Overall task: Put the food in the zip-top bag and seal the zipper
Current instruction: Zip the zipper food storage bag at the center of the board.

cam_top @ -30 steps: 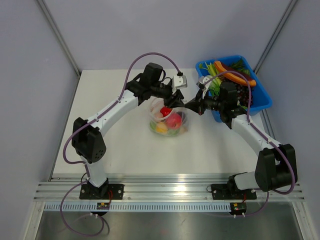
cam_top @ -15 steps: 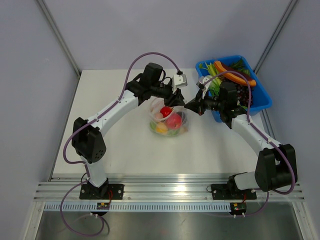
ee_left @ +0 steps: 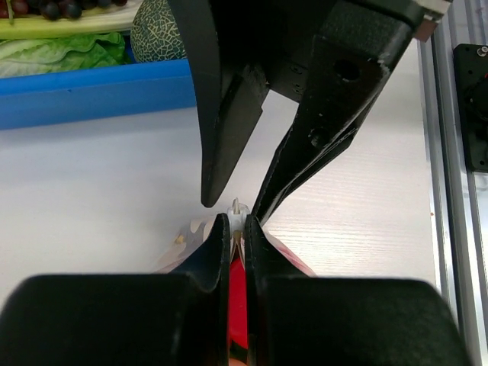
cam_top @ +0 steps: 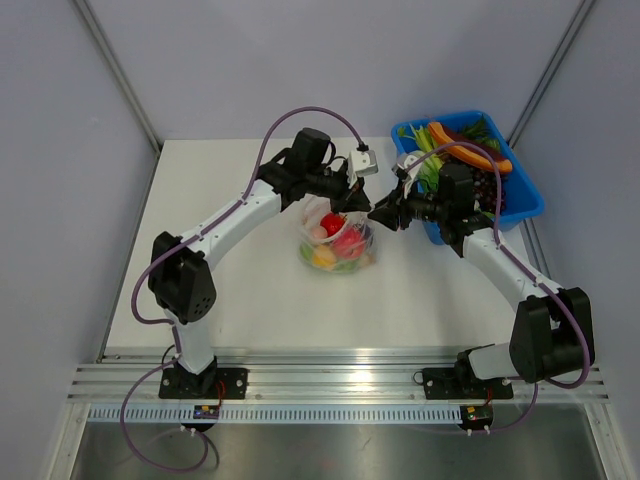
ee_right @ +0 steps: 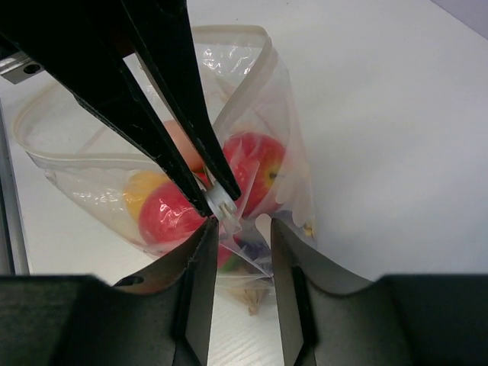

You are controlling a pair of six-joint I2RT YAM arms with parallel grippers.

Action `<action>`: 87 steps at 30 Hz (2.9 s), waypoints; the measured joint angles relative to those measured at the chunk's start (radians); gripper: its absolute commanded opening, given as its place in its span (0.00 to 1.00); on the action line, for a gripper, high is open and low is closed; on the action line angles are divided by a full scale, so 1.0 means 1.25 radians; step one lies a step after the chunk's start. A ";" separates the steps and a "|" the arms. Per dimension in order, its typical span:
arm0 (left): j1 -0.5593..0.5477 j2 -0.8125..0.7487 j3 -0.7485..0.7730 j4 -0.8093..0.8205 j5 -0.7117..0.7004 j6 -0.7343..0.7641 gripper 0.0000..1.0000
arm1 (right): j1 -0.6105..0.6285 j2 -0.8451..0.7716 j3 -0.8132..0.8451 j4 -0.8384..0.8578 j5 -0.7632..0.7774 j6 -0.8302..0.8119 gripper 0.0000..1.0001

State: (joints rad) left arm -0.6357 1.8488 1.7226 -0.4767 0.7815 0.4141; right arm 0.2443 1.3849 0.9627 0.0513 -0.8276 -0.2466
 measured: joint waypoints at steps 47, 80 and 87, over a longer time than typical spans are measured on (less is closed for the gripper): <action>-0.002 -0.035 -0.014 -0.010 -0.039 0.038 0.00 | 0.016 -0.008 -0.069 0.164 0.033 0.142 0.00; 0.098 -0.221 -0.272 -0.030 -0.151 -0.009 0.00 | 0.009 -0.034 -0.111 0.209 0.378 0.237 0.00; 0.101 -0.245 -0.305 -0.047 -0.199 -0.023 0.00 | 0.001 -0.034 -0.105 0.181 0.395 0.240 0.00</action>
State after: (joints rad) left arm -0.5098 1.5421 1.3418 -0.5350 0.5331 0.3847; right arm 0.2455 1.3418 0.8318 0.2779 -0.3344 0.0536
